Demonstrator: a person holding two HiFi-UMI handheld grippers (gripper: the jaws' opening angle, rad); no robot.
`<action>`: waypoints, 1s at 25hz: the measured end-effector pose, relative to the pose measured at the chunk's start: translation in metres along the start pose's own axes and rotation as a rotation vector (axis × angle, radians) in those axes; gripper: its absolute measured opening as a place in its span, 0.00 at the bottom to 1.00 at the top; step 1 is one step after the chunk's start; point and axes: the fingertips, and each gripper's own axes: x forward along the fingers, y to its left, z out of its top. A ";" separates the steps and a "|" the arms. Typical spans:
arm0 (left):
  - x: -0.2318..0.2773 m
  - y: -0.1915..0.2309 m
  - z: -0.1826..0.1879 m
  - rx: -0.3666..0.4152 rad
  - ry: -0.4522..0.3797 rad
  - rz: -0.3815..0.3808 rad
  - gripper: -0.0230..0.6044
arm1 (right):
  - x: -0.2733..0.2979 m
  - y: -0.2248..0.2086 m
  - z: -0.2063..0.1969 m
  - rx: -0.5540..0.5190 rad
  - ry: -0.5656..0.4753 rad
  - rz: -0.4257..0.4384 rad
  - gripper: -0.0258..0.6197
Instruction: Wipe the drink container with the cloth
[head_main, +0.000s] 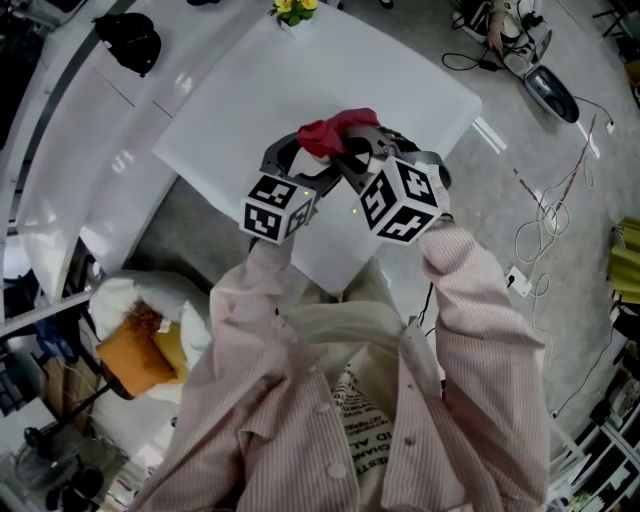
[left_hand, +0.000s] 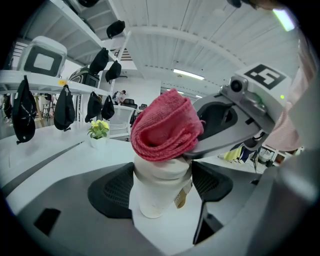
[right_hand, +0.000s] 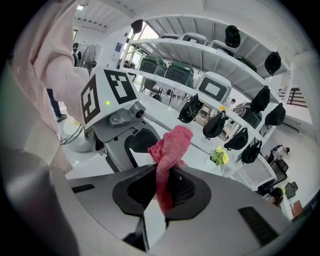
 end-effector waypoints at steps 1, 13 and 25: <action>0.000 0.000 0.000 0.000 -0.002 -0.001 0.62 | -0.001 0.001 0.000 0.001 0.001 0.001 0.10; -0.001 -0.001 0.001 -0.001 -0.007 -0.001 0.62 | -0.013 0.011 -0.004 0.017 0.005 0.000 0.10; -0.001 0.000 0.001 -0.002 -0.019 -0.001 0.62 | -0.029 0.023 -0.011 0.092 -0.019 -0.022 0.10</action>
